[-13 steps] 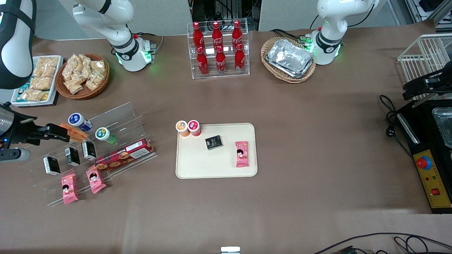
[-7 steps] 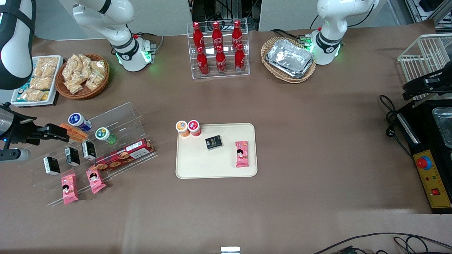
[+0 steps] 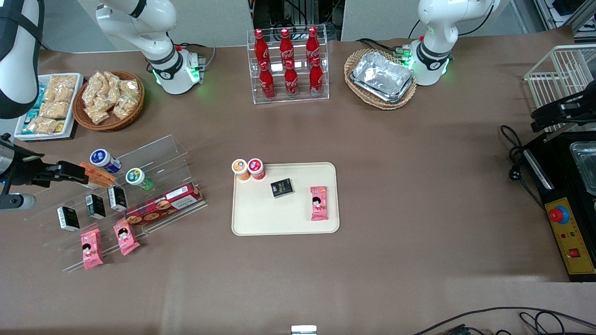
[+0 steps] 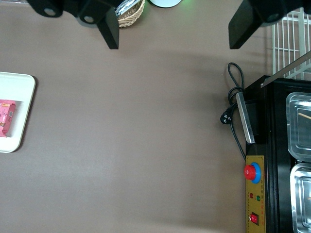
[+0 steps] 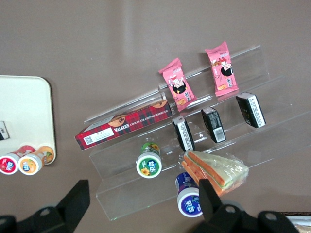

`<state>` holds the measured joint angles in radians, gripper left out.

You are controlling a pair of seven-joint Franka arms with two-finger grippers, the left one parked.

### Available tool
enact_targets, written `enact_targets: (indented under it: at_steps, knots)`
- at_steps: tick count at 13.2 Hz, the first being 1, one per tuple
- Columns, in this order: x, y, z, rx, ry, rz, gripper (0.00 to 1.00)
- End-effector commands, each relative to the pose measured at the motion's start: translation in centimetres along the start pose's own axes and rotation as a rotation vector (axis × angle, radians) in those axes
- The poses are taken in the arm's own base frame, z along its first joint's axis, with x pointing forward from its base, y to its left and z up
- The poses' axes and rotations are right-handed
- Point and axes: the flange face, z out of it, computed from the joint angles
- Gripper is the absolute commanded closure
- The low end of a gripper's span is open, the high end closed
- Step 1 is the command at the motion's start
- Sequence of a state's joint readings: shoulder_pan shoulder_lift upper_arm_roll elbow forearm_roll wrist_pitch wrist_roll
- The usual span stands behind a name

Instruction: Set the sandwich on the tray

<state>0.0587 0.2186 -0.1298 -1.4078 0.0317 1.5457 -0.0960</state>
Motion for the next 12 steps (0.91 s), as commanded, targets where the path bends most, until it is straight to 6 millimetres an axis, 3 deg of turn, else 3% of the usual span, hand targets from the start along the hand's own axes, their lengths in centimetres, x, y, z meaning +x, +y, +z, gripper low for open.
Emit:
enact_targets:
  at_steps: [1, 7, 12]
  knots:
    - [-2.0, 0.5, -0.2, 0.019, -0.010, 0.006, 0.00]
    - [-2.3, 2.7, -0.2, 0.017, -0.012, 0.047, 0.00]
    - [-2.2, 3.3, -0.2, -0.001, -0.014, 0.075, 0.00]
